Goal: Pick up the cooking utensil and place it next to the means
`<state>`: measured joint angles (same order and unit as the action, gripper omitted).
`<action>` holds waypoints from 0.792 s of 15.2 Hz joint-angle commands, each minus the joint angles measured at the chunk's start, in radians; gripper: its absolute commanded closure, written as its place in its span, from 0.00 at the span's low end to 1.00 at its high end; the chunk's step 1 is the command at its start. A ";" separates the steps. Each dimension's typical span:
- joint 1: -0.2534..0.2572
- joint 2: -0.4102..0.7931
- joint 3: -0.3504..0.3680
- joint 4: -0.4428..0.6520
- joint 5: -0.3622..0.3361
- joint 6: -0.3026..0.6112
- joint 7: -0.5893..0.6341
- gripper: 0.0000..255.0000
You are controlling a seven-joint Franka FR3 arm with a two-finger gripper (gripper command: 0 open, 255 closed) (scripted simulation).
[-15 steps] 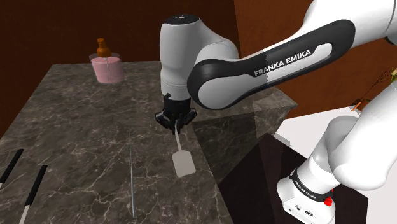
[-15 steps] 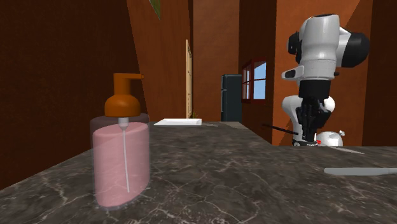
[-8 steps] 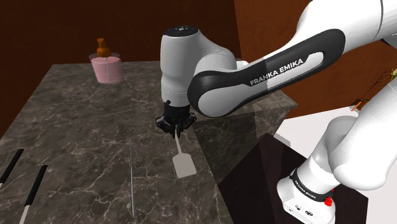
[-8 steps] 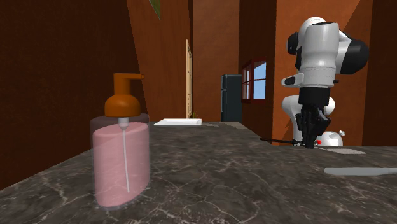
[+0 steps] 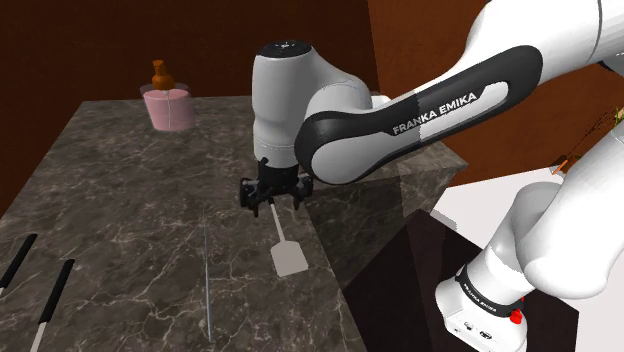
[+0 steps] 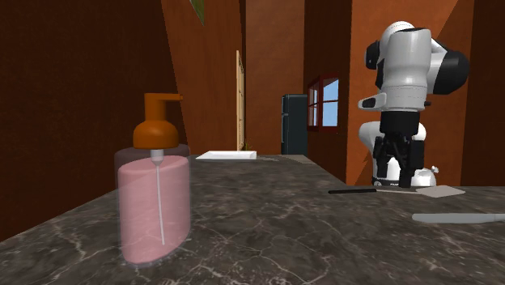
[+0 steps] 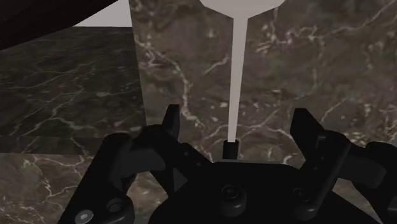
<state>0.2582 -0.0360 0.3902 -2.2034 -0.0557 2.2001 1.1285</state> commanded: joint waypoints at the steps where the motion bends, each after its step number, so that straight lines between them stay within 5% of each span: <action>1: 0.000 0.000 0.000 0.000 0.000 0.000 0.000 0.00; 5: 0.002 -0.058 -0.002 0.071 0.029 -0.124 -0.021 0.00; 12: 0.002 -0.058 -0.002 0.071 0.029 -0.124 -0.021 0.00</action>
<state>0.2602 -0.0938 0.3878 -2.1326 -0.0266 2.0765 1.1076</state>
